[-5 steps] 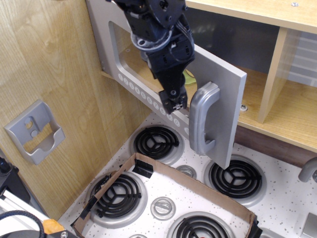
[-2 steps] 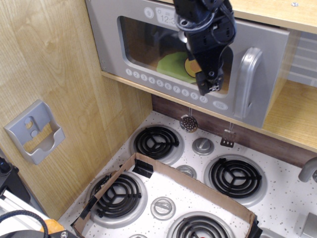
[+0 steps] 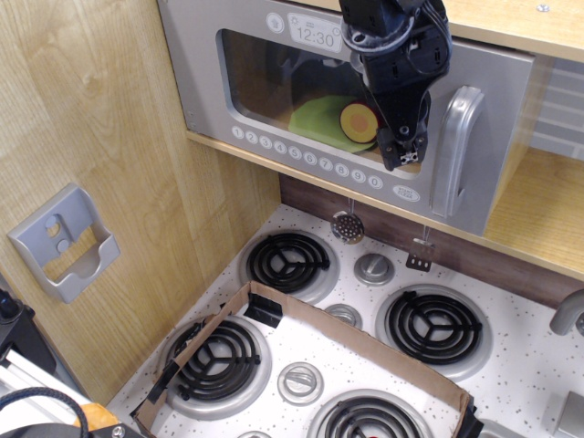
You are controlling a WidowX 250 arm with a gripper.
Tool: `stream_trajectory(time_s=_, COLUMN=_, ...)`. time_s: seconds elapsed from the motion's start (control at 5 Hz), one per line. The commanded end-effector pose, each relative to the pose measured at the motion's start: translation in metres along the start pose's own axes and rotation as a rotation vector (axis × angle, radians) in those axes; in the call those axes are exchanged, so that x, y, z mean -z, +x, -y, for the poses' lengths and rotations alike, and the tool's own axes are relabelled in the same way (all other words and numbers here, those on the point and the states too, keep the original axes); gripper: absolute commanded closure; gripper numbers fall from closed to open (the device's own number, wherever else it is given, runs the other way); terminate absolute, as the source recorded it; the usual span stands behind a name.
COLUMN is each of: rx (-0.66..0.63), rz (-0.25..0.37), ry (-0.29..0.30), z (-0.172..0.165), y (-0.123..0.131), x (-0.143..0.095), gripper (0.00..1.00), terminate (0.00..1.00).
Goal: Close microwave
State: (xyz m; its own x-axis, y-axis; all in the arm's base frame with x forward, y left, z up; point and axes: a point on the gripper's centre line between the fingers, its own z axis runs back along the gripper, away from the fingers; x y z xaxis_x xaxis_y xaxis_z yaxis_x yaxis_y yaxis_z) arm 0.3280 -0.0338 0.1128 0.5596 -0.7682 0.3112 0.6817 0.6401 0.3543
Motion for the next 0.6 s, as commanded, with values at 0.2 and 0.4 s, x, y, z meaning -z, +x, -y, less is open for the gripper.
stream_trajectory(time_s=0.2, rx=-0.101, rz=-0.048, ry=0.025, z=0.008, y=0.004, x=-0.033, gripper=0.0, terminate=0.0)
stream_trajectory(time_s=0.4, rx=-0.176, rz=-0.08, ry=0.024, z=0.023, y=-0.009, x=-0.037, gripper=0.0, terminate=1.0)
